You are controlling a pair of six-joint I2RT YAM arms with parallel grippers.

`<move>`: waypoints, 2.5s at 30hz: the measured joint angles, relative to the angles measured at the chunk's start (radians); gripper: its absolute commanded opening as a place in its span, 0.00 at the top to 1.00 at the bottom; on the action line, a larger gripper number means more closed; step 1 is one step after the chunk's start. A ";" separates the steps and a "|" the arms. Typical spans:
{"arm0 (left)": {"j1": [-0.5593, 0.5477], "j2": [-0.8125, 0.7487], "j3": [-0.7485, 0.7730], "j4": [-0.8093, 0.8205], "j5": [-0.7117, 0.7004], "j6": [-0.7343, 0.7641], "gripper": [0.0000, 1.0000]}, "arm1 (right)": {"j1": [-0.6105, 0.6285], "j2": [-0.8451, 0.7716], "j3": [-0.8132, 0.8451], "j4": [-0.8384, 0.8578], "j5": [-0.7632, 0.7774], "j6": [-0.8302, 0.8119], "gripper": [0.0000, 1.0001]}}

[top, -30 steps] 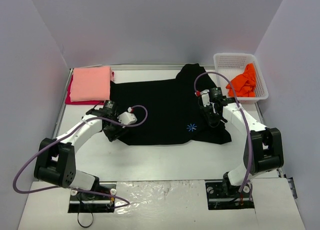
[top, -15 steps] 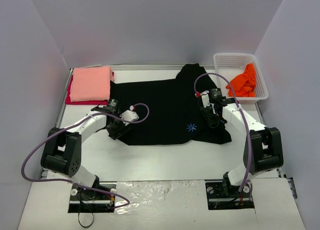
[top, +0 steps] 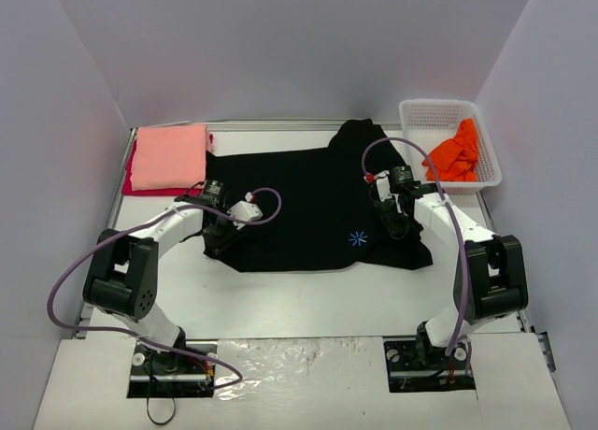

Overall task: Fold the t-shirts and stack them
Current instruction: Flatten out the tshirt

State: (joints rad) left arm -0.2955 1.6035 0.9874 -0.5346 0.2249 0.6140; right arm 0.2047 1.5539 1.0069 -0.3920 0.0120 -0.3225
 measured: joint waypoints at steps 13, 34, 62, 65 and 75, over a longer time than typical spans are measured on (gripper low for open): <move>-0.010 0.015 -0.001 0.010 0.000 -0.002 0.75 | 0.000 0.002 -0.001 0.000 0.010 0.000 0.66; -0.014 -0.168 -0.015 -0.056 -0.039 -0.005 0.98 | 0.002 0.002 -0.002 0.006 0.011 0.000 0.66; -0.018 -0.490 0.129 -0.226 -0.063 -0.085 0.98 | 0.007 0.002 -0.011 0.007 0.011 0.000 0.66; -0.018 -0.504 0.128 -0.256 -0.064 -0.091 0.98 | 0.007 0.002 -0.011 0.007 0.011 0.000 0.65; -0.018 -0.554 0.084 -0.245 -0.122 -0.155 0.98 | 0.007 -0.069 0.005 -0.036 0.021 -0.039 0.61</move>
State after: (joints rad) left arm -0.3130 1.0492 1.0714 -0.7799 0.1032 0.4591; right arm 0.2119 1.4849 1.0115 -0.4278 0.0330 -0.3618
